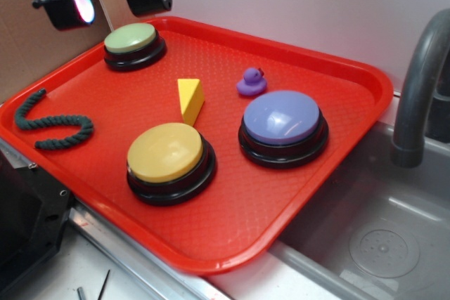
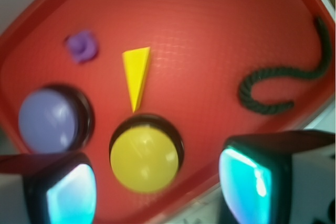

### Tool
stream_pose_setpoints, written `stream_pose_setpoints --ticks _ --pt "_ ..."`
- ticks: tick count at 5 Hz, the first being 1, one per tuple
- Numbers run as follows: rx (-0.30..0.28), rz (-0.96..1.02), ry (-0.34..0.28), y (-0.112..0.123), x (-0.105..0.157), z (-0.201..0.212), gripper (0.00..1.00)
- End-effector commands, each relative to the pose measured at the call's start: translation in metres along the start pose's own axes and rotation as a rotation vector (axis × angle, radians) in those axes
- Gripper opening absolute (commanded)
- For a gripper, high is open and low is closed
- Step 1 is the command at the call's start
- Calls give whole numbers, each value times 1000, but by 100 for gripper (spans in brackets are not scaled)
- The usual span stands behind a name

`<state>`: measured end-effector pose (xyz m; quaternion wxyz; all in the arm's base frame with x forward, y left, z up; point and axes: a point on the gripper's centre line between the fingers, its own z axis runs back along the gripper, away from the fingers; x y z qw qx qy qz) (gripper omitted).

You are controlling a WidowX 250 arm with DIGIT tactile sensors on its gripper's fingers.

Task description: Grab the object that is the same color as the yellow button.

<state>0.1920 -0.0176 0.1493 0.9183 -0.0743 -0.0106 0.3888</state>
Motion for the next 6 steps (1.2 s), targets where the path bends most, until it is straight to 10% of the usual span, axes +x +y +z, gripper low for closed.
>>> stream_pose_setpoints --ticks 1,6 --pt "7 154 -103 9 24 -25 100" --pt "4 -137 -134 8 46 -58 100"
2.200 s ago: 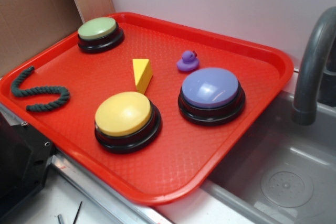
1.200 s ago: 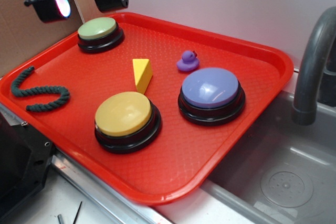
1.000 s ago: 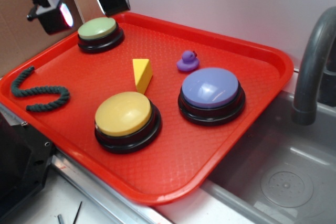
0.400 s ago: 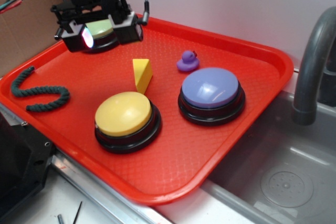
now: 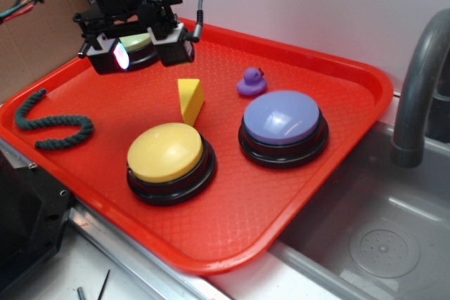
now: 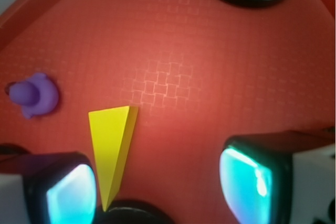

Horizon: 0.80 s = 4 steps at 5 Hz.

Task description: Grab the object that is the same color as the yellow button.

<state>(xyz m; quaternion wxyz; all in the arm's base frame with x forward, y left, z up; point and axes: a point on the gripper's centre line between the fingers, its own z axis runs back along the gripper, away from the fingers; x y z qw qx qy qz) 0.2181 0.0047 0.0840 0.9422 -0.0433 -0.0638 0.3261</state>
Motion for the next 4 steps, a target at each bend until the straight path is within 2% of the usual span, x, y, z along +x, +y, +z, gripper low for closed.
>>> stream_pose_setpoints --ticks 1,2,4 --pt "-14 77 82 -6 13 -19 100" --pt "5 66 81 -12 14 -28 100" --pt "-14 53 52 -24 17 -39 100"
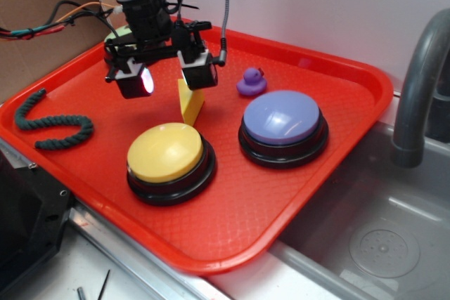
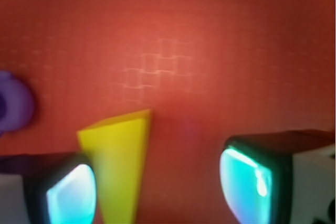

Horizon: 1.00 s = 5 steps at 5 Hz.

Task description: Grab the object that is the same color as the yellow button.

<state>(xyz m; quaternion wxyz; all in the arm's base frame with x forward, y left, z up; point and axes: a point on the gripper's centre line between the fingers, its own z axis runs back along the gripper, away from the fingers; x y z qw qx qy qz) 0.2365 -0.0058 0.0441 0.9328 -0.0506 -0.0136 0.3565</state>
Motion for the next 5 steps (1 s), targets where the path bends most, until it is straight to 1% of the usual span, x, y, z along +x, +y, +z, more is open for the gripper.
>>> stream_pose_setpoints --ticks 1,2,3,4,5 --pt "-39 -49 -39 -17 11 4 100" --pt "-28 -39 -14 -21 12 -7 100" --pt "-10 -12 -3 -21 11 -15 100" --pt "-4 -9 4 -19 11 -19 100" --pt "-5 4 -11 -19 9 -18 19"
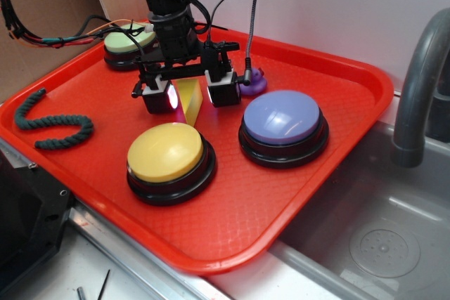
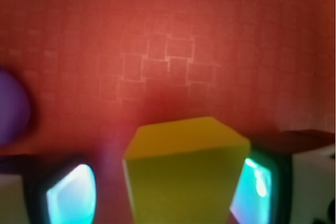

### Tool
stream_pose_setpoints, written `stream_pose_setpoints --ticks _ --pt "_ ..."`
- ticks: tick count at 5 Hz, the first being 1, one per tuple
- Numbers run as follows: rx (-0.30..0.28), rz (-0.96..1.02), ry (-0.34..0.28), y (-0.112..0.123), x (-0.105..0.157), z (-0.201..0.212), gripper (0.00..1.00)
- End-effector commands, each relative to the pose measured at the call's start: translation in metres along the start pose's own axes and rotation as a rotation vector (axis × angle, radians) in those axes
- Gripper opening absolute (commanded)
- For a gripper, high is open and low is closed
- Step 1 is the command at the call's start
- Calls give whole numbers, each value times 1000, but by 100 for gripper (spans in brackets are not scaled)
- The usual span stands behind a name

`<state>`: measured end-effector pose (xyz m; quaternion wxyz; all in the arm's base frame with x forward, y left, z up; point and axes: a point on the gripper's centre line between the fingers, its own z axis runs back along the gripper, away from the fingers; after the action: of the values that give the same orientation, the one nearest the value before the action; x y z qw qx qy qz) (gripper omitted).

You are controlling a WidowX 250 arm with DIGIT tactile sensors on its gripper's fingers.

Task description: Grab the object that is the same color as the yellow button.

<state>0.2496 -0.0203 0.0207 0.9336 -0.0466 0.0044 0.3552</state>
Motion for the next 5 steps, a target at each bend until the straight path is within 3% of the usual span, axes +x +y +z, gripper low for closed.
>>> stream_pose_setpoints --ticks 1,3,4,5 --pt "-28 4 -49 -3 8 8 0" --pt "-44 -174 -113 5 15 37 0" --pt "-33 -301 -166 21 25 89 0" --pt "89 -378 -178 28 27 127 0"
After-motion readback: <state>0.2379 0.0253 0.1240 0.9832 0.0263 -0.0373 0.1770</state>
